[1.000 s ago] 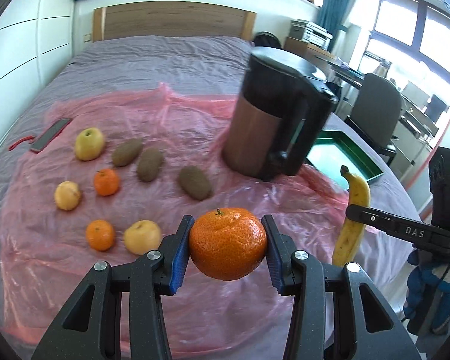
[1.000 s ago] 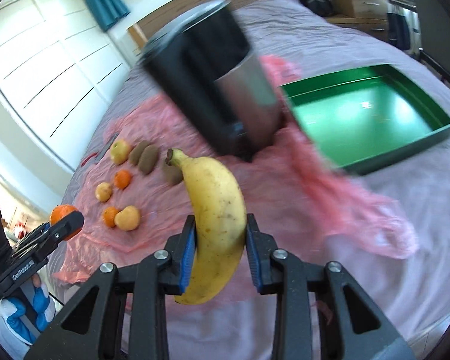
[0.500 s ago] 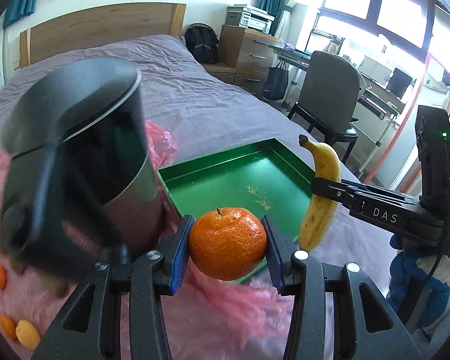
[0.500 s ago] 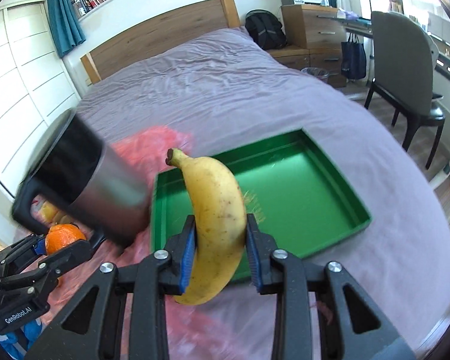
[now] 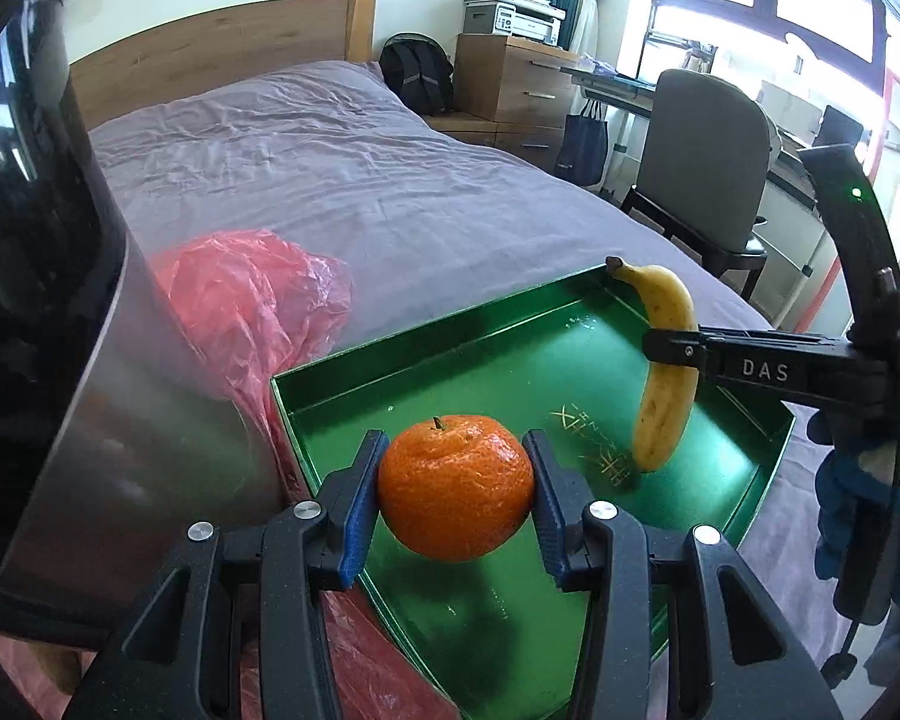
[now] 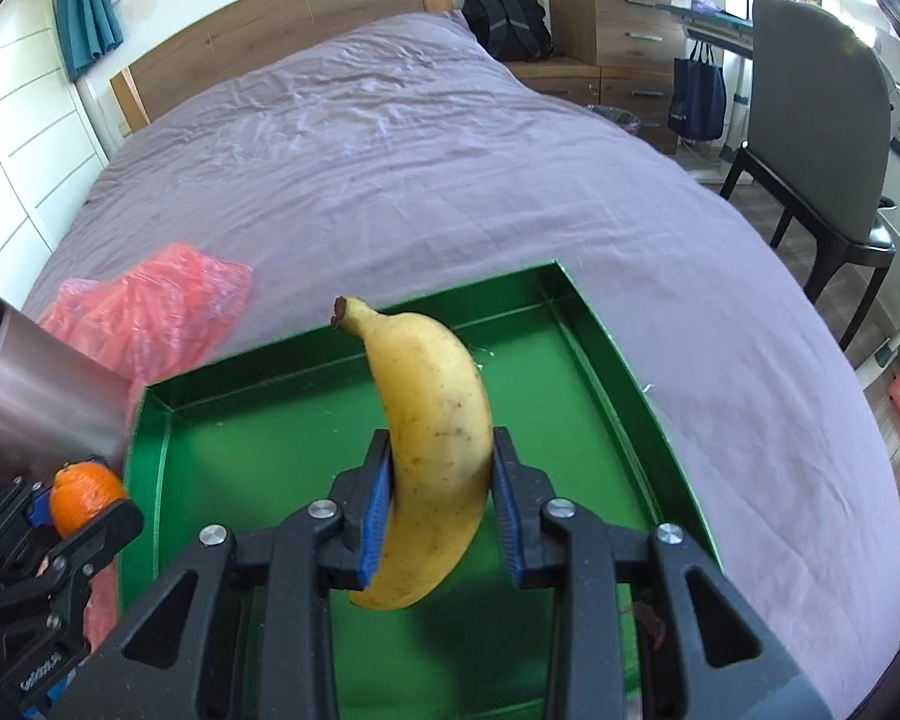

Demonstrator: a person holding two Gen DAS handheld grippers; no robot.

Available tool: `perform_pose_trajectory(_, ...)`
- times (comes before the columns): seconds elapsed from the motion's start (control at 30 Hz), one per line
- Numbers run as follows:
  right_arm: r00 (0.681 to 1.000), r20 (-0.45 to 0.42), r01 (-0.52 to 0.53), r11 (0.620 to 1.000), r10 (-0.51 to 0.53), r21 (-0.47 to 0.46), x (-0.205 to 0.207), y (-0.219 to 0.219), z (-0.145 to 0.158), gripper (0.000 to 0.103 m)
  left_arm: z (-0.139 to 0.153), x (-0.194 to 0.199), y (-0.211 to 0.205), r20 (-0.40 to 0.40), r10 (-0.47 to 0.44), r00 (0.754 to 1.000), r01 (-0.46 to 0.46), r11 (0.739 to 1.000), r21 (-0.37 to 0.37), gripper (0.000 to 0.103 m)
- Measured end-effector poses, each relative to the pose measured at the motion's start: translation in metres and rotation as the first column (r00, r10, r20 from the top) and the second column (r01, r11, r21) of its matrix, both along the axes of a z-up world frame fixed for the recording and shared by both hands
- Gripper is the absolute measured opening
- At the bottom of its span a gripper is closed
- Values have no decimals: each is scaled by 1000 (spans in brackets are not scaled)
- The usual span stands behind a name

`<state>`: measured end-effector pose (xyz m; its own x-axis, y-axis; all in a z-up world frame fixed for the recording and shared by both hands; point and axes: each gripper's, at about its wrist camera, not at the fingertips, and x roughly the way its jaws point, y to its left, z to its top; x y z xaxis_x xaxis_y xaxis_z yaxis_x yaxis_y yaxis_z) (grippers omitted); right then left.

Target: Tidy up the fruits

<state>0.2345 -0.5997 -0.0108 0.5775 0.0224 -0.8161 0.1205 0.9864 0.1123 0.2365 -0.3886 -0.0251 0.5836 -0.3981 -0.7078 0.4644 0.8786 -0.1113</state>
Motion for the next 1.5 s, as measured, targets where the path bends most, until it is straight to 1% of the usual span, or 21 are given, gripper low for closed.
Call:
perform_pose_trajectory(0.13, 999, -50, -4, 1000, 4, 4, 14, -2, -15, 0, -14, 4, -4, -18, 4, 1000, -4, 1000, 18, 40)
perform_pose_trajectory(0.33, 992, -126, -19, 999, 14, -33, 35, 4, -35, 0, -40, 13, -4, -95, 34, 995, -29, 999, 43, 40)
perform_pose_trajectory(0.47, 991, -133, -6, 999, 1, -33, 35, 3, -40, 0, -44, 10, -6, -84, 29, 996, -24, 998, 62, 40)
perform_pose_trajectory(0.57, 991, -134, 2, 999, -8, -39, 34, 4, -39, 0, -43, 12, -6, -94, 25, 995, -19, 998, 57, 41)
perform_pose_trajectory(0.63, 993, -120, 12, 1000, -14, -19, 31, 3, -34, 0, -41, 12, -7, -104, 13, 994, -8, 999, 49, 41)
perform_pose_trajectory(0.7, 995, -93, 38, 999, -38, 1, 24, -1, -25, 7, -37, 11, -10, -96, 1, 995, 4, 998, 55, 41)
perform_pose_trajectory(0.73, 996, -79, 45, 999, -45, 6, 19, -2, -19, 19, -34, 8, -12, -85, -3, 996, 8, 998, 62, 41)
perform_pose_trajectory(0.77, 997, -64, 52, 999, -52, 2, 12, -3, -11, 30, -30, 5, -13, -72, -7, 997, 13, 998, 69, 41)
perform_pose_trajectory(0.8, 997, -55, 55, 998, -55, -5, 6, -3, -4, 33, -27, 1, -14, -59, -13, 998, 17, 997, 80, 41)
perform_pose_trajectory(1.0, 998, 6, 62, 997, -62, -39, -49, 2, 43, 35, -12, -14, -17, -63, -43, 997, 49, 993, 103, 41)
perform_pose_trajectory(1.03, 998, 15, 67, 997, -66, -43, -59, 2, 50, 37, -8, -18, -16, -59, -48, 997, 54, 994, 99, 41)
perform_pose_trajectory(1.07, 997, 22, 73, 996, -72, -48, -70, 2, 56, 41, -4, -22, -16, -52, -52, 997, 56, 994, 95, 41)
perform_pose_trajectory(1.13, 995, 35, 90, 995, -89, -51, -94, 1, 69, 45, 9, -34, -15, -20, -58, 998, 60, 994, 87, 41)
perform_pose_trajectory(1.33, 989, 36, 143, 986, -141, -80, -161, 2, 91, 46, 53, -82, -15, 50, -103, 993, 101, 993, 55, 42)
perform_pose_trajectory(1.5, 986, 42, 165, 983, -162, -77, -210, 15, 105, 46, 91, -132, 2, 115, -129, 985, 125, 991, 44, 42)
